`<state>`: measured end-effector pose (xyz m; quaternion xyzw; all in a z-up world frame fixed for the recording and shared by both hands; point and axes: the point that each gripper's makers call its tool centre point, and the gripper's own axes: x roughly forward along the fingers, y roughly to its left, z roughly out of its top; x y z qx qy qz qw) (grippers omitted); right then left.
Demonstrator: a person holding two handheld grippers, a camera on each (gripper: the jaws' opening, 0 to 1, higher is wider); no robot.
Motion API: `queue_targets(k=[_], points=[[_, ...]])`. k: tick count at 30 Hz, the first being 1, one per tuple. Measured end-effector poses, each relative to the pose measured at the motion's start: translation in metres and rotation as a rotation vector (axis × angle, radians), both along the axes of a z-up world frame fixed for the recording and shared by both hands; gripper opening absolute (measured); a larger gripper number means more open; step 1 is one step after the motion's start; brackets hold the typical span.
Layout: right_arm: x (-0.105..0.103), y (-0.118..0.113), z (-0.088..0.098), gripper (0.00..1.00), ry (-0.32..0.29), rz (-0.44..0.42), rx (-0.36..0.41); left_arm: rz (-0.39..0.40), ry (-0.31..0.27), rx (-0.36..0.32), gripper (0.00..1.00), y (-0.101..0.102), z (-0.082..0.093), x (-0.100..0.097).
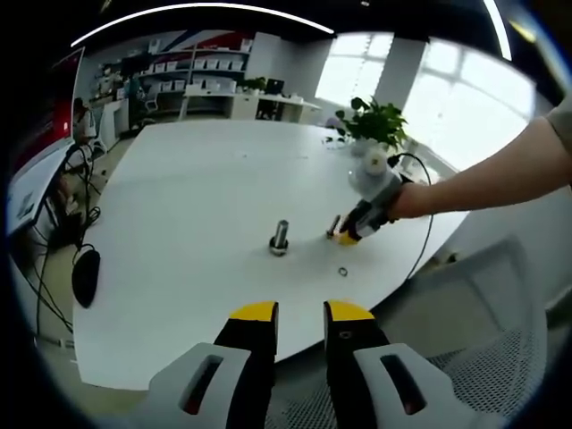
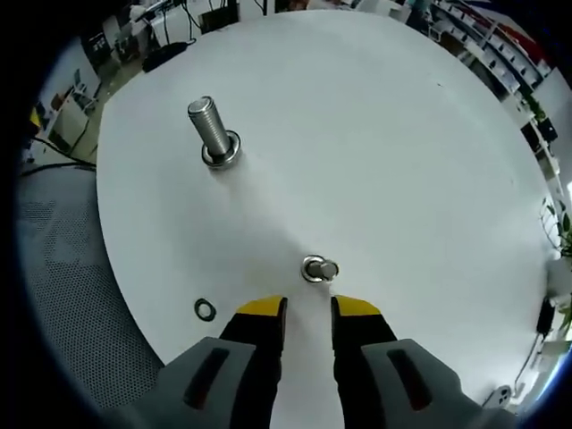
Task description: Place the washer onto the threaded stud by aligning its center hole with the stud, sliding it down to the base, and recovering from edge contact or off-axis alignment until the washer reaches the visible bottom stop.
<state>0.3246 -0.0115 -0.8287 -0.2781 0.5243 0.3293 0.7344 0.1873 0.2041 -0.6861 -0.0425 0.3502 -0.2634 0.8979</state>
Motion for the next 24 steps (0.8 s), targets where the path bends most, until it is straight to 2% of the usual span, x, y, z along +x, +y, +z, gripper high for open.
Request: queue_targets(k=[5, 8, 9, 14, 19, 24], points=[[-0.021, 0.011, 0.002, 0.24, 0.02, 0.018, 0.043, 0.001, -0.006, -0.002, 0.18, 0.0, 0.001, 0.001], [-0.036, 0.021, 0.001, 0.24, 0.039, 0.11, 0.053, 0.007, -0.01, 0.0, 0.18, 0.001, 0.001, 0.001], [-0.041, 0.023, 0.0, 0.24, 0.037, 0.168, 0.032, 0.011, -0.012, 0.001, 0.18, 0.002, 0.001, 0.002], [-0.059, 0.039, 0.002, 0.25, 0.057, 0.216, 0.072, 0.014, -0.013, 0.003, 0.18, 0.002, 0.001, 0.002], [-0.075, 0.038, -0.008, 0.25, 0.066, 0.325, 0.004, 0.014, -0.014, 0.004, 0.18, 0.003, 0.002, 0.002], [-0.075, 0.039, -0.013, 0.26, 0.066, 0.327, -0.004, 0.015, -0.014, 0.006, 0.18, 0.003, 0.002, 0.002]])
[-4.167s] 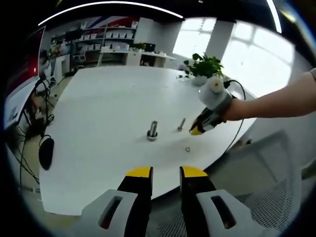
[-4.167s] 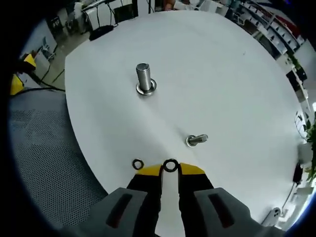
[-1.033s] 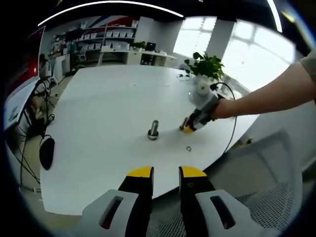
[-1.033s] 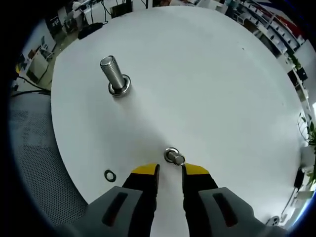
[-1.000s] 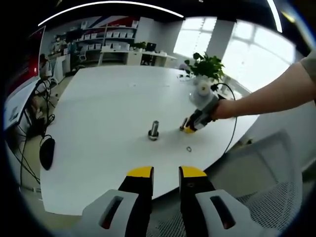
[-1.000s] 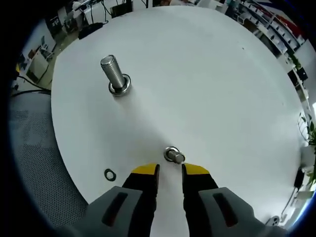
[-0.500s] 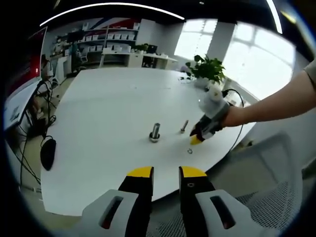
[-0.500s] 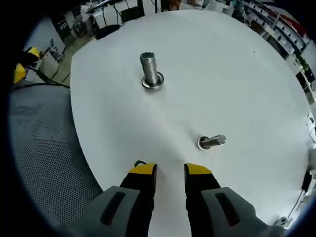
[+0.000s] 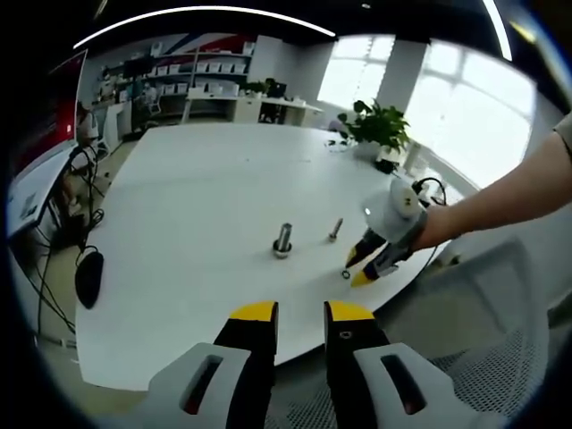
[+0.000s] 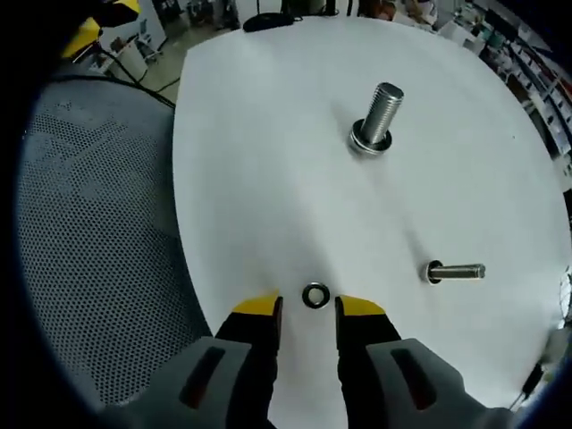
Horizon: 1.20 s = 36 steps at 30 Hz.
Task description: Place the washer onto the threaded stud by aligning its center hole with the stud, sliding it down to the base, and recovering from edge contact or off-axis alignment until the washer reaches the visible bottom stop.
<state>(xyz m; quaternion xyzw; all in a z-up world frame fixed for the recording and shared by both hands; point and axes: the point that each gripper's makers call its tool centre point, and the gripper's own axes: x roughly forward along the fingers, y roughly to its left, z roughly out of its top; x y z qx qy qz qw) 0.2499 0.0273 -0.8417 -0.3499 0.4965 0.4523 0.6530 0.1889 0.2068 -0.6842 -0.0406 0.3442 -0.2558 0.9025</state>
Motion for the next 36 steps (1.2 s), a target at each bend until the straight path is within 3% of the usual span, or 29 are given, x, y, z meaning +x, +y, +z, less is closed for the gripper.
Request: queue_targets(k=[4, 14, 23, 28, 36], points=[[0.0027, 0.0018, 0.0008, 0.25, -0.003, 0.0, 0.008, 0.0, 0.0, 0.001, 0.18, 0.0003, -0.0005, 0.0001], [0.0057, -0.0002, 0.0003, 0.2, 0.011, 0.117, -0.032, -0.008, -0.002, -0.001, 0.18, -0.0012, 0.0002, -0.0001], [0.0081, -0.0006, -0.0018, 0.16, 0.032, 0.262, -0.197, -0.017, -0.001, -0.004, 0.18, -0.0027, 0.0005, -0.0007], [0.0102, 0.0001, -0.0027, 0.15, 0.055, 0.22, -0.238, -0.016, -0.008, -0.01, 0.18, -0.0027, 0.002, -0.0003], [0.0095, -0.0006, -0.0017, 0.14, 0.026, 0.202, -0.236, -0.009, -0.017, -0.018, 0.18, -0.0019, 0.0034, 0.0013]])
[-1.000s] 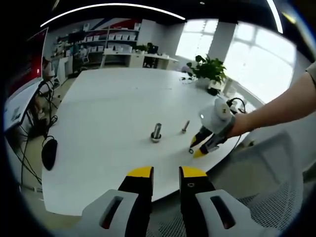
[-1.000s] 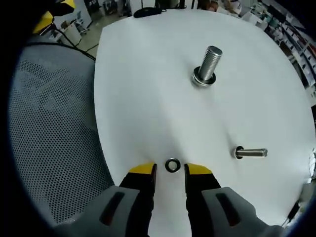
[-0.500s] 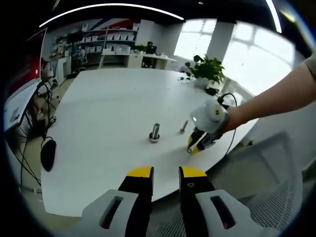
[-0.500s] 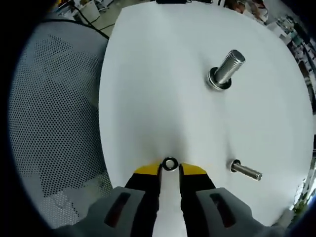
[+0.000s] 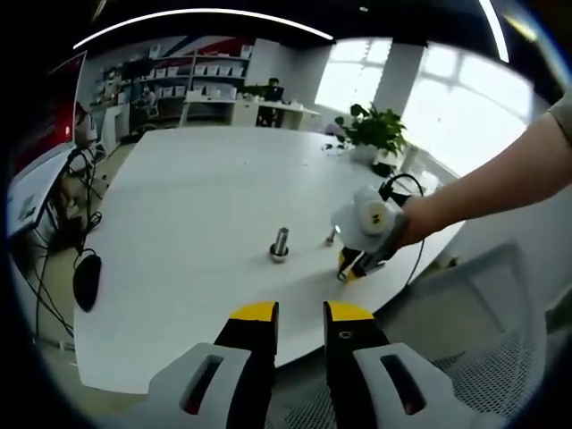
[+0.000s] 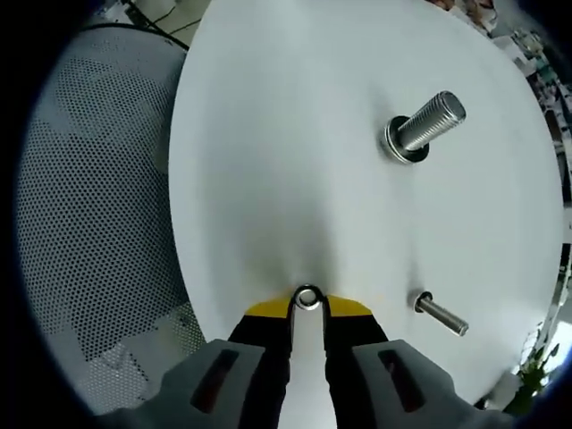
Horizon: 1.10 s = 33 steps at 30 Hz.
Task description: Place the washer onto the threaded stud by aligning its center hole with the stud, sliding it down to the base, and recovering from edge contact or off-axis alignment until the washer reaches the visible bottom stop.
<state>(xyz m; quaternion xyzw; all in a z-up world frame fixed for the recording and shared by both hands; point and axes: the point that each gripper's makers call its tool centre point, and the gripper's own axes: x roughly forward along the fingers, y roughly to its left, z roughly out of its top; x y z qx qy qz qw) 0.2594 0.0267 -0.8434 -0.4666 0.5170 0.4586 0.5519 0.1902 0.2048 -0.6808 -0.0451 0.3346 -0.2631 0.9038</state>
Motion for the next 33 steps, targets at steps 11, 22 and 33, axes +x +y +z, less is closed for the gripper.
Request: queue_targets(k=[11, 22, 33], points=[[0.003, -0.003, 0.001, 0.03, -0.106, -0.085, 0.013, 0.008, -0.014, -0.009, 0.17, 0.0, 0.003, 0.002], [0.006, 0.0, 0.002, 0.03, -0.012, -0.229, 0.079, 0.021, -0.012, -0.011, 0.17, 0.002, 0.003, 0.002], [0.007, 0.002, 0.0, 0.04, -0.022, -0.215, 0.109, 0.015, 0.003, 0.005, 0.17, 0.002, 0.0, 0.001]])
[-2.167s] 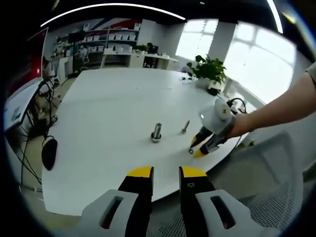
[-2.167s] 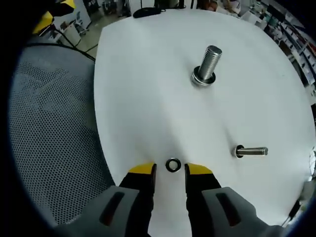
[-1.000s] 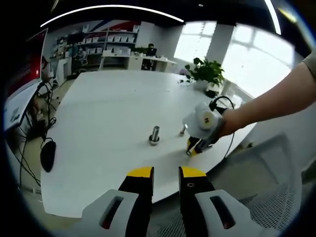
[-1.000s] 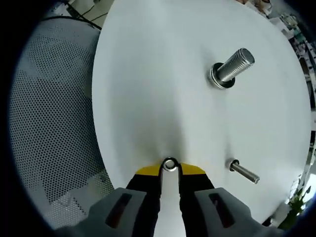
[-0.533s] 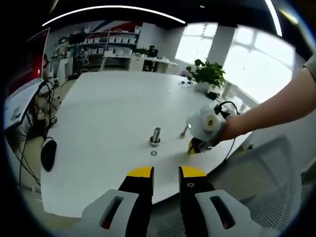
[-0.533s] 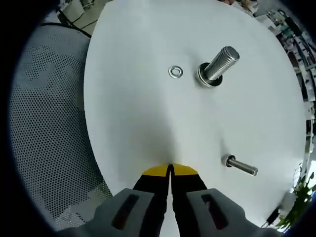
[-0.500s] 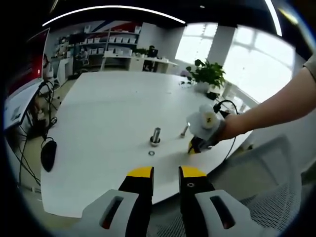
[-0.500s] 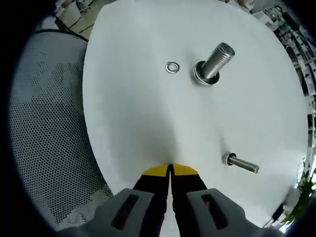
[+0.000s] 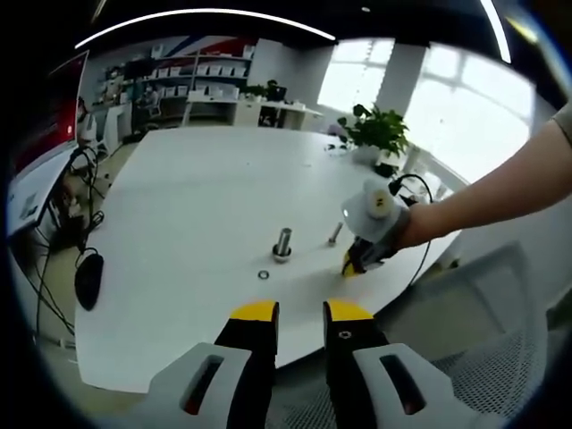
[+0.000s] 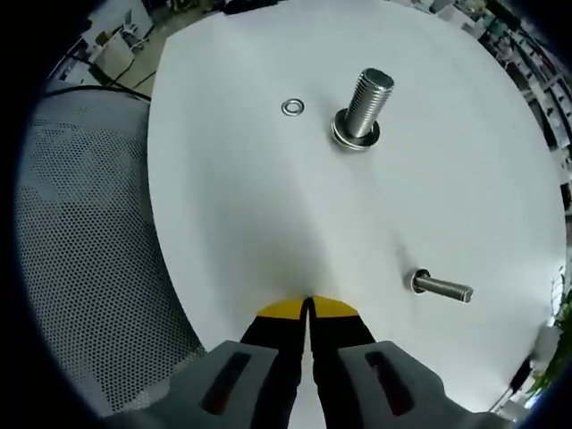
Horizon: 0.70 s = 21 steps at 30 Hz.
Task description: Place the washer onto the threaded stud by aligning its center hole with the stud, sliding it down to the base, and recovering from edge contact or off-axis alignment until the washer reaches the visible bottom stop.
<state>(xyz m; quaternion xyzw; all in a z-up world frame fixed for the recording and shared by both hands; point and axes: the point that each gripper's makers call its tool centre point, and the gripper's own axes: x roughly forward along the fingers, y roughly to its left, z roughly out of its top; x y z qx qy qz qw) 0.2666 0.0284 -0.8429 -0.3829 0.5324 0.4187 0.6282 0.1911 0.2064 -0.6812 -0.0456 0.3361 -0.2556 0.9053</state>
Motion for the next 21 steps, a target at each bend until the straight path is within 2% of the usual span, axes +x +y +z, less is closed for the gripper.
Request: queue_targets(k=[2, 4, 6, 9, 11, 15, 19, 21], points=[[-0.001, 0.006, 0.001, 0.08, 0.023, -0.083, 0.039, 0.003, 0.003, 0.001, 0.17, 0.001, -0.001, 0.0], [0.004, 0.02, 0.008, 0.13, -0.009, -0.1, 0.107, 0.005, 0.007, 0.003, 0.17, 0.001, -0.001, 0.0], [0.009, 0.037, 0.017, 0.13, -0.039, -0.074, 0.161, 0.005, 0.006, 0.002, 0.17, 0.001, -0.001, 0.0], [0.012, 0.065, 0.027, 0.17, -0.048, -0.026, 0.217, 0.009, 0.002, 0.004, 0.17, 0.001, -0.001, 0.0], [0.012, 0.078, 0.029, 0.24, -0.039, -0.014, 0.232, 0.018, 0.005, 0.002, 0.18, 0.002, -0.001, 0.0], [0.015, 0.109, 0.03, 0.3, -0.061, 0.094, 0.262, 0.024, 0.007, 0.002, 0.18, 0.003, -0.001, 0.0], [0.011, 0.129, 0.03, 0.31, -0.046, 0.128, 0.296, 0.027, 0.008, 0.004, 0.18, 0.004, -0.001, -0.001], [0.008, 0.138, 0.028, 0.29, -0.017, 0.129, 0.313, 0.032, 0.009, 0.007, 0.19, 0.005, -0.002, -0.001]])
